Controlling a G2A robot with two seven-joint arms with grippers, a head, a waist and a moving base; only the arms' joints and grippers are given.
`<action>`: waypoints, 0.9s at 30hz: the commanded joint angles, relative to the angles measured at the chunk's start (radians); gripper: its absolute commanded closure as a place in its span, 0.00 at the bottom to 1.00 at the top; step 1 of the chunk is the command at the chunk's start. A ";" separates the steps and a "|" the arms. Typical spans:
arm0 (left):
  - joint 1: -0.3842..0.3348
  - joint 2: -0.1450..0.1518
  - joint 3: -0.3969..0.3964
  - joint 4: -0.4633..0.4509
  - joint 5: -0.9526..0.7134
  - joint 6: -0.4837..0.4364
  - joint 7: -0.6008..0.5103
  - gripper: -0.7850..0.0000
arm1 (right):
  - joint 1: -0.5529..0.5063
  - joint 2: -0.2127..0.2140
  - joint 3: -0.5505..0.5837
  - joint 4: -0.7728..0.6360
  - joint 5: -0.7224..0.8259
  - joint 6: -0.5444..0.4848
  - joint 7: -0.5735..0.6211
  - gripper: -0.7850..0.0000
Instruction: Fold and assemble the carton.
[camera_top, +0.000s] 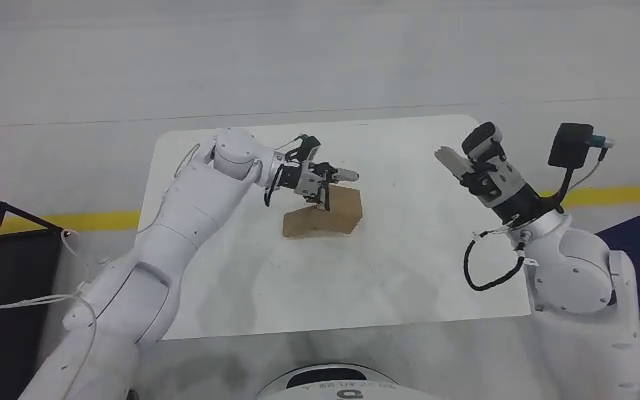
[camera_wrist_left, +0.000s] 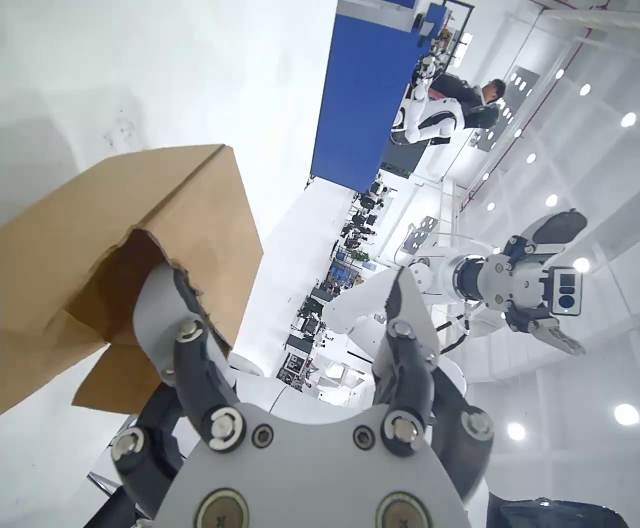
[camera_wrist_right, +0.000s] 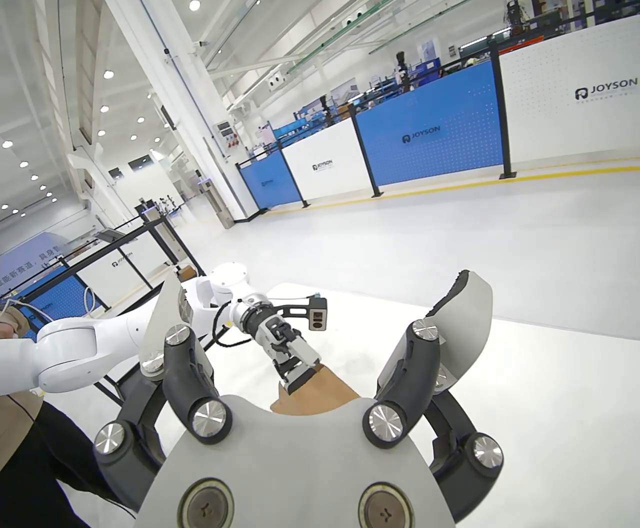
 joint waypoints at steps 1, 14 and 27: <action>0.008 0.003 -0.019 0.001 -0.023 -0.027 -0.007 0.00 | 0.008 0.000 -0.021 0.005 -0.004 0.001 0.003 0.00; 0.120 0.047 -0.100 -0.044 -0.045 -0.043 -0.039 0.00 | 0.077 0.001 -0.178 0.044 -0.182 0.019 0.050 0.00; -0.007 0.060 -0.086 -0.218 0.151 0.089 -0.013 0.00 | 0.016 0.000 -0.169 0.088 -0.140 0.016 -0.056 0.00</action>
